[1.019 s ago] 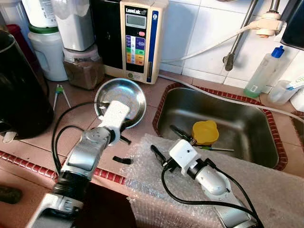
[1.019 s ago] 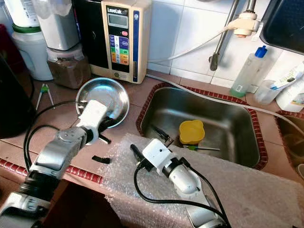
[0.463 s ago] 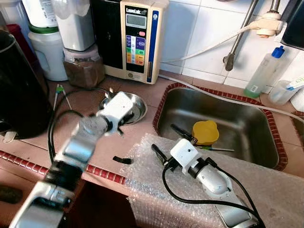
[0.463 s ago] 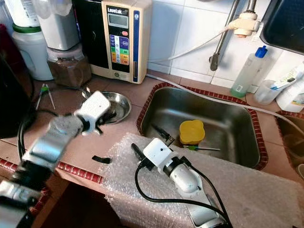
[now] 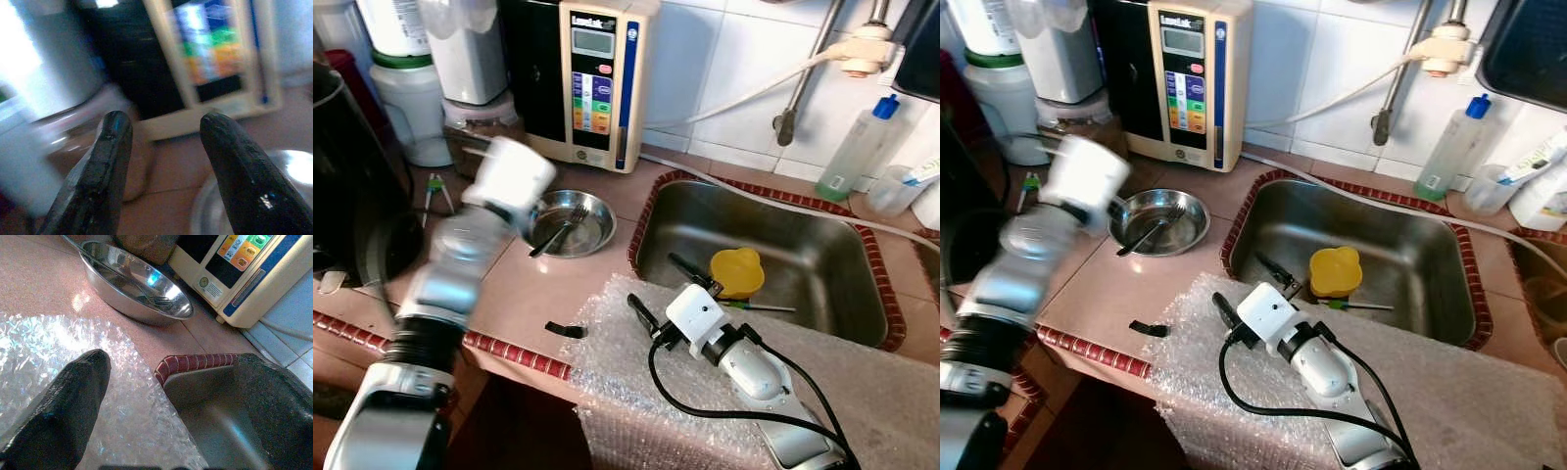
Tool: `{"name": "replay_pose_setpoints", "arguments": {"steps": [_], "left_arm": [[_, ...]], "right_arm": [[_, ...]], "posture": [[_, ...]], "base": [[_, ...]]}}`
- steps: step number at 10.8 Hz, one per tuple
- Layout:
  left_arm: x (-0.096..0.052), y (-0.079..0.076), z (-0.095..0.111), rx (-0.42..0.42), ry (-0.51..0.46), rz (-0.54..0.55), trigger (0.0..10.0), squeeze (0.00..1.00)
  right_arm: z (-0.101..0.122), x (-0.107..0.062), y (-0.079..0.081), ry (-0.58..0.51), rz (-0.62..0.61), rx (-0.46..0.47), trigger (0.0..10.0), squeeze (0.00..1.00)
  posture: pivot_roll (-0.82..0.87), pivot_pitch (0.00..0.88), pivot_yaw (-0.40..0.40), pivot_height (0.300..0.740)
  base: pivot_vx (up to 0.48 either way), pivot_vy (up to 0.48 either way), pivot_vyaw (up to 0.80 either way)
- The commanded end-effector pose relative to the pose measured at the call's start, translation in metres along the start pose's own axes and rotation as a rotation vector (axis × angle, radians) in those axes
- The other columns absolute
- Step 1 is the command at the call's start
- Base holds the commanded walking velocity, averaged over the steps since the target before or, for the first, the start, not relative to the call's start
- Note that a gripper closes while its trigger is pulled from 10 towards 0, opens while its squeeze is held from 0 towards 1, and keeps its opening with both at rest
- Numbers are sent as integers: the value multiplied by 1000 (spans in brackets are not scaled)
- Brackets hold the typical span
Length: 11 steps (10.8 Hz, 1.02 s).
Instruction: Kitchen organization
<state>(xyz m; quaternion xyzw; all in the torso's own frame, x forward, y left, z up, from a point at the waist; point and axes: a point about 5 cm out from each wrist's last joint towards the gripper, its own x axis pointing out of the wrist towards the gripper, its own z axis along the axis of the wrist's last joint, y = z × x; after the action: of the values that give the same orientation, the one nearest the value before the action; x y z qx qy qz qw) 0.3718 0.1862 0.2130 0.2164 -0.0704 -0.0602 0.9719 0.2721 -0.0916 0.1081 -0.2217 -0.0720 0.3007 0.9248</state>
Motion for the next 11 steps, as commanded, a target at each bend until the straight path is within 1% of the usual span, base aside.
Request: {"name": "replay_pose_setpoints", "arguments": {"steps": [1, 2, 3, 4, 5, 6, 7, 8, 9, 10, 11], "left_arm": [[-6, -2, -13, -123, 21, 86, 10000, 1000], [-12, -2, -24, -217, 43, 153, 10000, 1000], [-19, -2, -30, -263, 48, 204, 10000, 1000], [-28, -3, -38, -281, 59, 228, 10000, 1000], [-37, -4, -46, -270, 78, 249, 10000, 1000], [-45, -3, -51, -271, 91, 269, 10000, 1000], [-51, 1, -54, -276, 95, 298, 10000, 1000], [-56, 2, -56, -293, 113, 302, 10000, 1000], [-64, -1, -58, -366, 138, 283, 10000, 1000], [-69, -6, -55, -417, 124, 254, 10000, 1000], [-77, -14, -53, -463, 100, 186, 10000, 1000]], "right_arm": [[5, -1, -2, -25, 12, 7, 10000, 227], [11, -4, 3, -57, 65, 40, 10000, 227], [15, -9, 6, -78, 105, 73, 10000, 220], [18, -17, 10, -86, 159, 147, 10000, 102], [15, -23, 10, -62, 171, 143, 10000, 16], [15, -30, 6, -66, 150, 158, 10000, 12], [20, -40, 0, -81, 112, 191, 10000, 12], [23, -45, -1, -79, 98, 237, 10000, 12], [24, -50, -1, -74, 101, 241, 10000, 12], [24, -51, 0, -73, 104, 257, 10000, 12], [25, -52, 2, -71, 125, 277, 10000, 12]], "posture": [[174, 0, -55, 740], [172, 0, -55, 740], [173, 0, -56, 740], [173, 0, -59, 740], [174, 0, -59, 740], [178, 0, -58, 740], [178, 0, -58, 740], [177, 0, -57, 740], [176, 0, -54, 740], [180, 0, -48, 740], [182, 0, -45, 740]], "base": [[0, 0, 0], [0, 0, 0], [0, 0, 0], [0, 0, 0], [0, 0, 0], [0, 0, 0], [0, 0, 0], [0, 0, 0], [0, 0, 0], [0, 0, 0], [0, 0, 0]]}}
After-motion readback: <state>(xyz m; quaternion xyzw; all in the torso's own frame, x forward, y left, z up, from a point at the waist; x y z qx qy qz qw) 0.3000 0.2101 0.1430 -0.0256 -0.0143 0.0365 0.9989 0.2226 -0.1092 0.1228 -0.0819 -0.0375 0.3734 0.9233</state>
